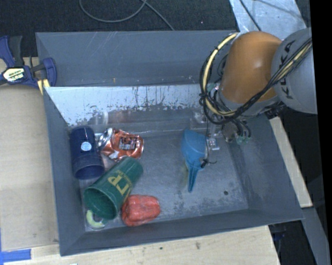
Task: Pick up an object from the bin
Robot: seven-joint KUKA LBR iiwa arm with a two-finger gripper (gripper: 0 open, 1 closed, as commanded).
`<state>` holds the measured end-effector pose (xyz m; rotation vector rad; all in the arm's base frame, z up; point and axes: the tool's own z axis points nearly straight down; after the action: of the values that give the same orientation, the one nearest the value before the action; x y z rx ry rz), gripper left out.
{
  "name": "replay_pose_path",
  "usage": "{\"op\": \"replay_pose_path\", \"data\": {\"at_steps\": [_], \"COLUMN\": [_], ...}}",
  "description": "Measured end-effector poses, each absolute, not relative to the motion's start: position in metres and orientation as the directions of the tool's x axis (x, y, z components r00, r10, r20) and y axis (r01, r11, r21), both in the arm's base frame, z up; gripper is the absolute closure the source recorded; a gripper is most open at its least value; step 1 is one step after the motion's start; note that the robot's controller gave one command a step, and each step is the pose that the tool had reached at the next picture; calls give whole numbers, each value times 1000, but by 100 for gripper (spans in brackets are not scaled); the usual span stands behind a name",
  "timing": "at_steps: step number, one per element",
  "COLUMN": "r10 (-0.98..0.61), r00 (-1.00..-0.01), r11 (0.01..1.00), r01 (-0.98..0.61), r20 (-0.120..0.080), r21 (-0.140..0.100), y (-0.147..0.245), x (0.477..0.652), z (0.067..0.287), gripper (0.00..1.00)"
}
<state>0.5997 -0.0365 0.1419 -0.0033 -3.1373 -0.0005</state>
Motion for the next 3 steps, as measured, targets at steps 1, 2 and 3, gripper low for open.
{"op": "replay_pose_path", "data": {"at_steps": [1,2,3], "r10": [1,-240,-417], "r00": [-1000,-971,-909], "r11": [1000,971,909], "r01": [1,-240,-417], "r20": [-4,-6,0], "r21": [0,-1,1], "y": [-36,-41,-42], "x": [601,607,605], "z": [147,120,101], "gripper": [0,0,0]}}
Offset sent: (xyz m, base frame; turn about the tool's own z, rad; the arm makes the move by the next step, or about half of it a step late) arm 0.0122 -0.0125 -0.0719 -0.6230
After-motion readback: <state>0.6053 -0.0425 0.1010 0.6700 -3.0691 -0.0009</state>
